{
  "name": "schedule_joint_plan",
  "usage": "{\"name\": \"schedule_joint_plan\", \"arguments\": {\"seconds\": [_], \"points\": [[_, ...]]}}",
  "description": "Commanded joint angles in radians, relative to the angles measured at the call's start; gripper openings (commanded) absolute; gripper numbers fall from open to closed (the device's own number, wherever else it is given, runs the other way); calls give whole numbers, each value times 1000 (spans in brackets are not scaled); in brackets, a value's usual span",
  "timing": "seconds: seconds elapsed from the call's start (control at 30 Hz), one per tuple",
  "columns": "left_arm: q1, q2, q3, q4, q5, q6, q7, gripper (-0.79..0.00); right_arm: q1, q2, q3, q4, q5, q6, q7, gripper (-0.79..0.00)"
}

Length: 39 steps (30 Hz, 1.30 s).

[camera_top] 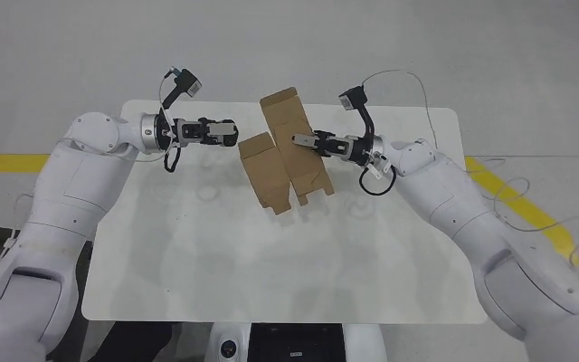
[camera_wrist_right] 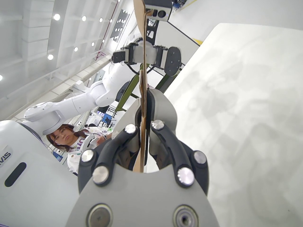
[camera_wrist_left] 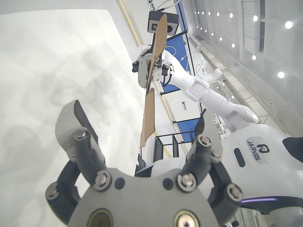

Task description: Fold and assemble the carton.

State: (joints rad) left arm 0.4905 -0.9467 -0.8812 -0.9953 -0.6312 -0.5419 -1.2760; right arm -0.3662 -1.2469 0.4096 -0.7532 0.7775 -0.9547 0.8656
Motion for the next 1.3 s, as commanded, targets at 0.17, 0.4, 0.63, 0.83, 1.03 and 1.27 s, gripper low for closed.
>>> {"name": "schedule_joint_plan", "arguments": {"seconds": [0.17,0.4,0.63,0.83,1.03,1.27], "points": [[28,-12,10,-23,22,-1,36,0,4,-25,26,69,0,-37,-37,-785],[75,-15,10,-90,55,-4,63,0,5,-52,59,111,-8,-58,-58,-785],[120,-16,2,-161,84,2,90,0,0,-76,99,127,-24,-58,-58,-785],[151,-16,-5,-197,116,13,109,-3,-8,-91,129,137,-46,-58,-58,-785],[167,-18,-12,-216,129,34,105,-785,-15,-101,155,142,-68,-58,-58,-785],[173,-23,-18,-213,115,64,90,-785,-22,-108,178,139,-96,-58,-58,-785]]}}
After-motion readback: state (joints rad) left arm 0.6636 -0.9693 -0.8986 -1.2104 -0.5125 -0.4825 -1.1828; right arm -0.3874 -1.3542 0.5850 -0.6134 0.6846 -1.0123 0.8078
